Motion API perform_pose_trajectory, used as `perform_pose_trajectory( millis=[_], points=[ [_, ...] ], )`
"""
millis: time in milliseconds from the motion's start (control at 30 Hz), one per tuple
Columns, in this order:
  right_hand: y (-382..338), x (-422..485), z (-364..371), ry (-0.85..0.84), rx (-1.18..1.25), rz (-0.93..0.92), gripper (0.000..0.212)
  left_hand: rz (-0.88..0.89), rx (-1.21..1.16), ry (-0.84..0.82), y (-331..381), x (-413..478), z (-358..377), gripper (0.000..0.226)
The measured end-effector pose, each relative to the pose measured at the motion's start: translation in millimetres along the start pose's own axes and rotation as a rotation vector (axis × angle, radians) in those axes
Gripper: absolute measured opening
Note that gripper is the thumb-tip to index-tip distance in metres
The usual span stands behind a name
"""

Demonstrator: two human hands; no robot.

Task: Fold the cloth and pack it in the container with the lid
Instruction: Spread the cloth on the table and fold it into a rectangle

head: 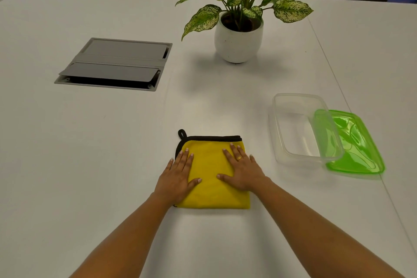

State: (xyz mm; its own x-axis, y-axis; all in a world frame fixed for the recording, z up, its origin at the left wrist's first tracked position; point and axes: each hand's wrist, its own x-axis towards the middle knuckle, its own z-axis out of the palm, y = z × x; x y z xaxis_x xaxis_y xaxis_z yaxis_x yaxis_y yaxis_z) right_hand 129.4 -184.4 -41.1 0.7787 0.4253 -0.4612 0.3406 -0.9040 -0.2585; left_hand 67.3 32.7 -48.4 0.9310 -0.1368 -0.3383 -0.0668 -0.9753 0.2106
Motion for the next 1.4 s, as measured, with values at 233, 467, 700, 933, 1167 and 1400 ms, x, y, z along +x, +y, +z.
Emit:
perform_pose_trajectory(
  millis=[233,467,700,933,1167,1400],
  points=[
    [11,-6,-3,0.08,-0.017,0.051,0.106,-0.016,0.047,0.027,-2,-2,-5,0.123],
    [-45,6,2,0.176,-0.026,-0.117,0.06,0.009,0.049,0.109,11,18,-13,0.079],
    [-62,20,-4,0.016,-0.03,-0.031,0.066,-0.03,0.052,0.039,15,28,-9,0.062],
    [-18,13,-7,0.014,-0.005,0.02,0.074,0.027,0.101,0.021,-11,16,-9,0.105],
    [36,-23,9,0.141,-0.113,-0.244,0.052,0.34,0.184,-0.034,-40,-19,-4,0.056],
    [56,-59,12,0.113,-0.194,-0.44,0.05,0.468,0.162,-0.093,-49,-30,-2,0.059]
  ],
)
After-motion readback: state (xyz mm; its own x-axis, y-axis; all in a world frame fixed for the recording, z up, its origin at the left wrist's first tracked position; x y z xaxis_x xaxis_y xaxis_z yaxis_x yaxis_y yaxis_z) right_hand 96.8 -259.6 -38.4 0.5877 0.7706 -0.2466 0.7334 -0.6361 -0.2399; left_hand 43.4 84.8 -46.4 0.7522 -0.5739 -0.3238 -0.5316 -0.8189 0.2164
